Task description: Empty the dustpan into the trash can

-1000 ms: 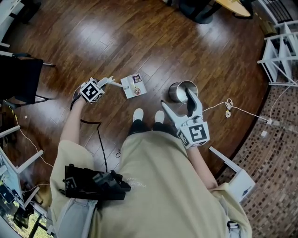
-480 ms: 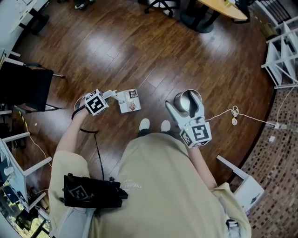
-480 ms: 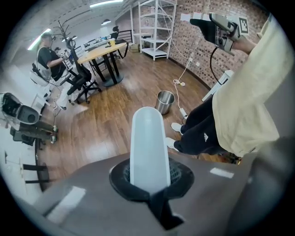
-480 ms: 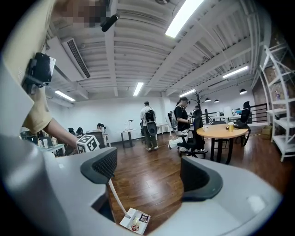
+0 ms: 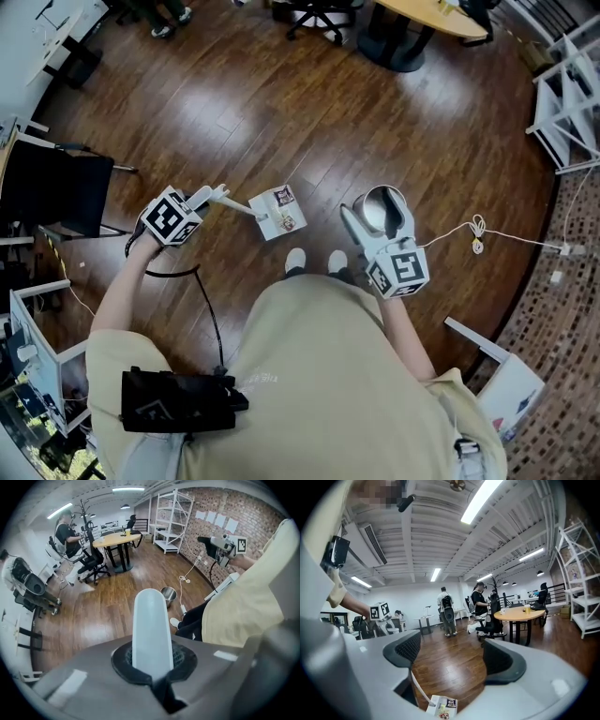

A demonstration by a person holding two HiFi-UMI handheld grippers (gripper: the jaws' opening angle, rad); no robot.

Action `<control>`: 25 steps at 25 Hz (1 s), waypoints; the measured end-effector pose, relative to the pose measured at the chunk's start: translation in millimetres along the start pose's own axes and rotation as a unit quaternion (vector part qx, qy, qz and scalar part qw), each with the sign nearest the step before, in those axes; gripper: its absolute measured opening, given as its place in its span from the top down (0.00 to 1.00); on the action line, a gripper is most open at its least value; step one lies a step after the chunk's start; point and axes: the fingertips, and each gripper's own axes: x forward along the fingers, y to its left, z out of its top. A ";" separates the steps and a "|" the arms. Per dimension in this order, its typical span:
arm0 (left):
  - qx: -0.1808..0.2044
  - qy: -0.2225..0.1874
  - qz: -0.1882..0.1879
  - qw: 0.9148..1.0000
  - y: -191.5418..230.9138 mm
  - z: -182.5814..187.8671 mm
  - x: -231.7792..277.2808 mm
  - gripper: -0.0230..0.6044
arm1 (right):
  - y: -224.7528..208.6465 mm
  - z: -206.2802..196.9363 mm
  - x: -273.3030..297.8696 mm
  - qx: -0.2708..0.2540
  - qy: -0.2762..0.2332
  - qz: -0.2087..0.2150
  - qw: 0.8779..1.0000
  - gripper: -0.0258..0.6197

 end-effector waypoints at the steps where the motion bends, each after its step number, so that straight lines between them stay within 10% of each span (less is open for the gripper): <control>1: -0.001 -0.005 -0.002 1.000 -4.8 7.5 -7.4 0.96 | -3.4 0.3 -4.1 -0.003 0.002 -0.005 1.000 0.33; 25: 0.039 -0.067 -0.105 0.991 -101.6 217.8 -53.4 0.96 | -112.9 14.1 -149.2 0.048 -0.077 -0.193 0.977 0.33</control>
